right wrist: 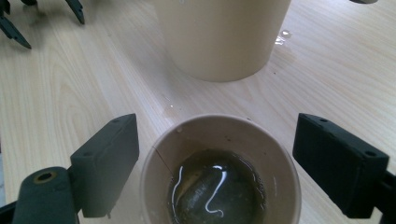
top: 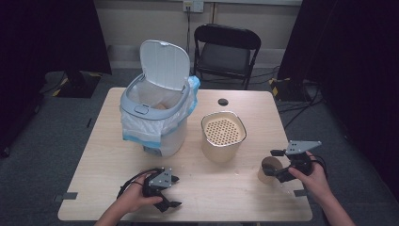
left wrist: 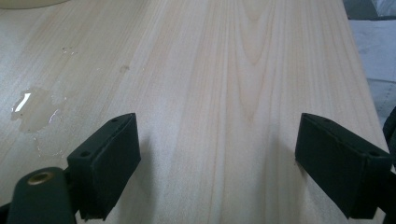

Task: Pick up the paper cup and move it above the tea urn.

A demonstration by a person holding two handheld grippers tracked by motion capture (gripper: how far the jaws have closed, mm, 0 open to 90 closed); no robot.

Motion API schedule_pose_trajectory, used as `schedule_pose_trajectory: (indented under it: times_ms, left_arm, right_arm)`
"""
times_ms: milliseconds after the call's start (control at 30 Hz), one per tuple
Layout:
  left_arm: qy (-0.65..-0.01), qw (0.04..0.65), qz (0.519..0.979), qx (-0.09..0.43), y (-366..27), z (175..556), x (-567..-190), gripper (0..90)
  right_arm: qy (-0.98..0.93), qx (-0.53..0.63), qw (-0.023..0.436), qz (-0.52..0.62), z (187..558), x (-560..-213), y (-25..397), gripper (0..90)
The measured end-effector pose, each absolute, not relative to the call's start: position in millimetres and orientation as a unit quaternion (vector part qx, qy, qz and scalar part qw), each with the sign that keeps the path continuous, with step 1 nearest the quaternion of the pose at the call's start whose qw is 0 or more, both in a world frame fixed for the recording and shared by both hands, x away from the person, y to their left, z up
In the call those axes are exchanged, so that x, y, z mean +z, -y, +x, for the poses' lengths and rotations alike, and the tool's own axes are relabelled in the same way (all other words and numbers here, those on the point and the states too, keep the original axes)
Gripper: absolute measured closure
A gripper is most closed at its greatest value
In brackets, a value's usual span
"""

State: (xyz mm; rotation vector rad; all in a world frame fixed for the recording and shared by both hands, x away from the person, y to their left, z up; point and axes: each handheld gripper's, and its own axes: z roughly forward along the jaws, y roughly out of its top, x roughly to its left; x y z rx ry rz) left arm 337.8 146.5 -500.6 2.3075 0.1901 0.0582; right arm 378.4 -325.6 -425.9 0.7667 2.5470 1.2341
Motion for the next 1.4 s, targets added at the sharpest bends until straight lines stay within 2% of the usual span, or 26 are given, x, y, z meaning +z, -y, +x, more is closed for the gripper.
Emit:
schedule_pose_trajectory:
  times_ms: [633,1400]
  left_arm:
    - [-0.074,0.402,0.913,0.023,-146,338,-501,13.2]
    - [-0.073,0.404,0.912,0.023,-146,338,-501,12.3]
  right_arm:
    - [-0.853,0.436,0.092,0.271,371,-448,339,14.1]
    - [-0.829,0.469,0.102,0.287,366,-476,344,15.9]
